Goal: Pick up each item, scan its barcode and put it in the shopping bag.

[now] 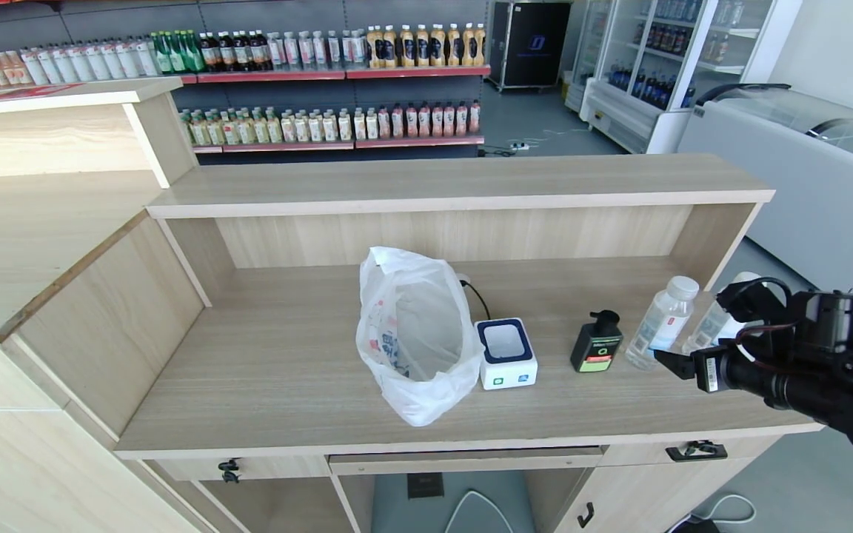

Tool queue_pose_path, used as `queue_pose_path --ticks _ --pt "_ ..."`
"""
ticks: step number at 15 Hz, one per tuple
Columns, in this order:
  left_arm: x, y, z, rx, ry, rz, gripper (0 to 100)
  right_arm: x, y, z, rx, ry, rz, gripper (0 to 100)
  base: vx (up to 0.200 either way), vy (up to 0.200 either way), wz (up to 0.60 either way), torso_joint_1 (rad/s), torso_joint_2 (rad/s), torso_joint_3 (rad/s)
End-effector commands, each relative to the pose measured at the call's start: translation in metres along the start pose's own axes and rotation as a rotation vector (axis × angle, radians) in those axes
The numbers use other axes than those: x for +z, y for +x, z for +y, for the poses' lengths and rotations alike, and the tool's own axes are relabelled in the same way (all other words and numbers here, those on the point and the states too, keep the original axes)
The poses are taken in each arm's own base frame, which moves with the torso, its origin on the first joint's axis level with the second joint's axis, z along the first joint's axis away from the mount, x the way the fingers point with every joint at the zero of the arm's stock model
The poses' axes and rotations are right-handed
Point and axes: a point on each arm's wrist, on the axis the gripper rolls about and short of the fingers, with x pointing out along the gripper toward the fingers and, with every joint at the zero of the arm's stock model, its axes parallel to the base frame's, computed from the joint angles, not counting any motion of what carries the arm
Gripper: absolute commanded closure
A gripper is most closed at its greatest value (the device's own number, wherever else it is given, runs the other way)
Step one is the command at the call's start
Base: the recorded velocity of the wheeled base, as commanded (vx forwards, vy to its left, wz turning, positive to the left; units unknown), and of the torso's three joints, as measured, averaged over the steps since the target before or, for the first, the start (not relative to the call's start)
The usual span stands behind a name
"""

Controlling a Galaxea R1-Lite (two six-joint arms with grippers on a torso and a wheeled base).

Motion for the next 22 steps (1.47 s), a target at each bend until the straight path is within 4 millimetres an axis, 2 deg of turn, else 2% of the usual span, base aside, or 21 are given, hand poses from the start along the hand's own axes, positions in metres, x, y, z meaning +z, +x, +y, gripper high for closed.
queue_pose_path --ticks 1,7,9,17,22 --pt "0.000 0.000 0.000 0.001 0.000 0.000 0 -0.011 0.014 0.000 0.024 0.005 0.025 0 0.000 0.000 0.00 0.000 0.00 0.000" --pt "0.000 0.000 0.000 0.001 0.000 0.000 0 -0.013 0.036 -0.001 0.101 0.003 -0.019 0 0.000 0.000 0.00 0.000 0.00 0.000" --pt "0.000 0.000 0.000 0.001 0.000 0.000 0 -0.013 0.050 -0.001 0.158 -0.031 -0.051 0 0.000 0.000 0.00 0.000 0.00 0.000" --pt "0.000 0.000 0.000 0.001 0.000 0.000 0 -0.020 0.086 0.002 0.270 -0.051 -0.079 0 0.000 0.000 0.00 0.000 0.00 0.000" --pt "0.000 0.000 0.000 0.001 0.000 0.000 0 -0.024 0.103 0.021 0.378 -0.073 -0.116 0 0.000 0.000 0.00 0.000 0.00 0.000"
